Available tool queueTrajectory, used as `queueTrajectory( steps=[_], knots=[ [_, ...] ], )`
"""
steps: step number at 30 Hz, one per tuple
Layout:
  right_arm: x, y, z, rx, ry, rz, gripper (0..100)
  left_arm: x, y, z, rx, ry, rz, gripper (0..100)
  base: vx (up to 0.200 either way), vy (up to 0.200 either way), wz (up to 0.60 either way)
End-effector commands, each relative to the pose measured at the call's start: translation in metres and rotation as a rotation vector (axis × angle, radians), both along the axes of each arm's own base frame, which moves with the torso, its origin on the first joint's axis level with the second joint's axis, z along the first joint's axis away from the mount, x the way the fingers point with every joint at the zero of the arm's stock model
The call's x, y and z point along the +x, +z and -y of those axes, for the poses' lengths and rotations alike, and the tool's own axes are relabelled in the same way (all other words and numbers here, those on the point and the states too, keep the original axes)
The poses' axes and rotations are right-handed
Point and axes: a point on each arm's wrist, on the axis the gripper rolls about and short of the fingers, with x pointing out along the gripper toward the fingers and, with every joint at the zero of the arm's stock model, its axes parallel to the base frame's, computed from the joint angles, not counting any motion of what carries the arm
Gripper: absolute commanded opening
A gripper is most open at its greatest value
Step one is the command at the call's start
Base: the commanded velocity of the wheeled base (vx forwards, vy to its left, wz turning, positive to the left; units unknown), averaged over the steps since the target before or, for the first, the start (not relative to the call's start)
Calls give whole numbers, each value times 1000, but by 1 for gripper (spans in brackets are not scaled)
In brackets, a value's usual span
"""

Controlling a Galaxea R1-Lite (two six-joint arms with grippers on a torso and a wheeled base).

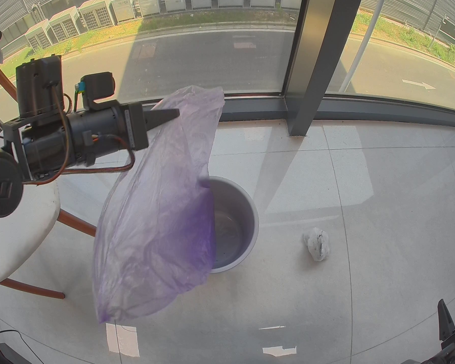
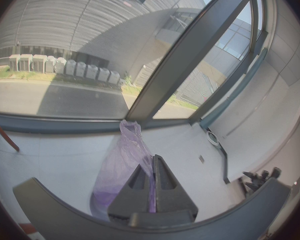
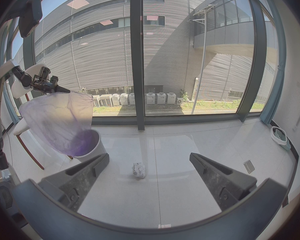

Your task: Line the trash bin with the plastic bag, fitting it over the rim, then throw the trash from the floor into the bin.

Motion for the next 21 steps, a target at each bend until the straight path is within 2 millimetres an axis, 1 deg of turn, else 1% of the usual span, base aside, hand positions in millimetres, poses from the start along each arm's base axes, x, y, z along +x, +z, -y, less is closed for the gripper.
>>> queueTrajectory(
  steps=[1,2,4,9,10,11,12,13,16,19,21],
  knots=[
    [0,-5,0,0,1,1,100,27,-53,24,40,28,-72,0,0,0,0],
    [0,-5,0,0,1,1,100,19,-65,31,55,-1,-94,0,0,0,0],
    [0,-5,0,0,1,-1,100,9,-80,37,83,-32,-106,0,0,0,0],
    [0,-5,0,0,1,1,100,4,-92,36,127,-44,-84,0,0,0,0],
    [0,-5,0,0,1,1,100,4,-92,36,127,-44,-84,0,0,0,0],
    [0,-5,0,0,1,1,100,0,-99,35,153,-59,-87,0,0,0,0],
    [0,-5,0,0,1,1,100,0,-99,35,153,-59,-87,0,0,0,0],
    [0,-5,0,-2,-2,-1,100,-8,-103,34,195,-76,-74,0,0,0,0],
    [0,-5,0,-2,-4,-1,100,-15,-112,28,263,-84,-55,0,0,0,0],
    [0,-4,0,-2,-4,1,100,-12,-111,25,286,-75,-29,0,0,0,0],
    [0,-5,0,-3,-1,-1,100,6,-92,20,286,-19,59,0,0,0,0]
  ],
)
